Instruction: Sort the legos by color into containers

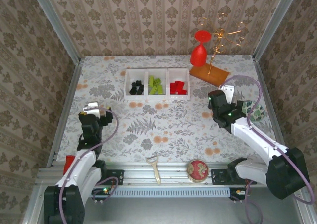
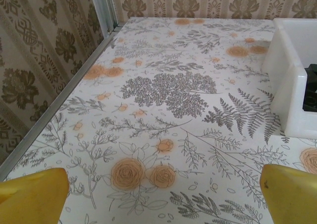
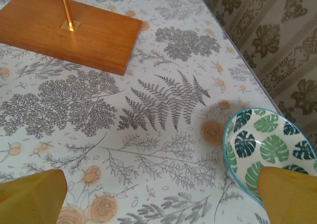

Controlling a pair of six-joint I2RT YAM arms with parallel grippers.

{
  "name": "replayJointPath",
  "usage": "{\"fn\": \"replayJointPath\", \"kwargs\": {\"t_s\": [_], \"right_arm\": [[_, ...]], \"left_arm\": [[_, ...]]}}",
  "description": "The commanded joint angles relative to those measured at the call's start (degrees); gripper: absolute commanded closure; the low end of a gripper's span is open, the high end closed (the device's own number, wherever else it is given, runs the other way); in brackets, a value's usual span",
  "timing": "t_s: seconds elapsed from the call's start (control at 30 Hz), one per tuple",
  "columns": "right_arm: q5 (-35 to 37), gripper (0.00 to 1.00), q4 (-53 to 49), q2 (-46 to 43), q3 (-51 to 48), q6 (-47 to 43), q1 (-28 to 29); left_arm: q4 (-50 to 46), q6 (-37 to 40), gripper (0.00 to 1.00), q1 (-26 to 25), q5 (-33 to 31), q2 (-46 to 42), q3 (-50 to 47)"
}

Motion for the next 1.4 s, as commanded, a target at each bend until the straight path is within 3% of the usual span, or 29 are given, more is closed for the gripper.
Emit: {"fn": "replayJointPath", "kwargs": {"t_s": [0.0, 0.43, 0.73, 0.83, 1.07, 1.27, 1.37], "right_arm": [[1.4, 0.00, 12.8, -2.2, -3.9, -5.9, -1.2], [-7.4, 0.00, 26.0, -1.5, -10.4, -9.5, -7.5], [-16.5, 0.00, 40.9, 3.2, -13.9, -12.7, -12.6], [-20.4, 0.00, 48.2, 5.7, -15.8, -15.3, -13.7], [-30.2, 0.00, 58.4, 12.9, -17.8, -17.3, -17.3], [-38.7, 0.00, 68.4, 22.3, -19.1, -17.9, -19.5], [-42.9, 0.00, 62.7, 22.1, -16.6, -18.6, -20.1]], "left_arm": [[9.1, 2.5, 0.00, 1.5, 2.5, 3.5, -1.1], [31.1, 3.9, 0.00, 4.0, 10.3, 24.3, 0.3], [50.4, 3.0, 0.00, 6.3, 14.9, 42.0, 1.2], [50.3, 1.7, 0.00, 8.1, 18.7, 45.8, 3.3], [35.9, 5.0, 0.00, 8.2, 27.2, 44.4, 10.0], [33.3, 6.7, 0.00, 6.6, 26.3, 44.1, 11.2], [33.3, 6.8, 0.00, 6.5, 26.3, 44.2, 11.2]]}}
